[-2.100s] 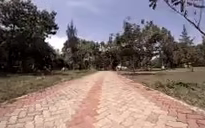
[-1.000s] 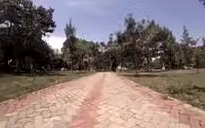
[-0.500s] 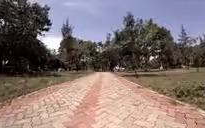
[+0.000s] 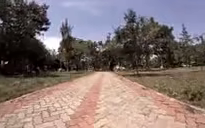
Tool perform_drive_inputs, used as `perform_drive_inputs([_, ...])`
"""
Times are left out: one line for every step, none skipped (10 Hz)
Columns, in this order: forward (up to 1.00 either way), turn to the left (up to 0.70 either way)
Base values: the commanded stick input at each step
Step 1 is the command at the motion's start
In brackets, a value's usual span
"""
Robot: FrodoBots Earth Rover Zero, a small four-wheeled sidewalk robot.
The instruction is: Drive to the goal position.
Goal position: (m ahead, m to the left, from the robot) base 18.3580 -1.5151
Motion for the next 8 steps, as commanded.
perform_drive_inputs([0.7, 0.0])
perform_drive_inputs([0.7, 0.0])
perform_drive_inputs([0.7, 0.0])
perform_drive_inputs([0.7, 0.0])
perform_drive_inputs([0.7, 0.0])
perform_drive_inputs([0.7, 0.0])
perform_drive_inputs([0.7, 0.0])
perform_drive_inputs([0.7, 0.0])
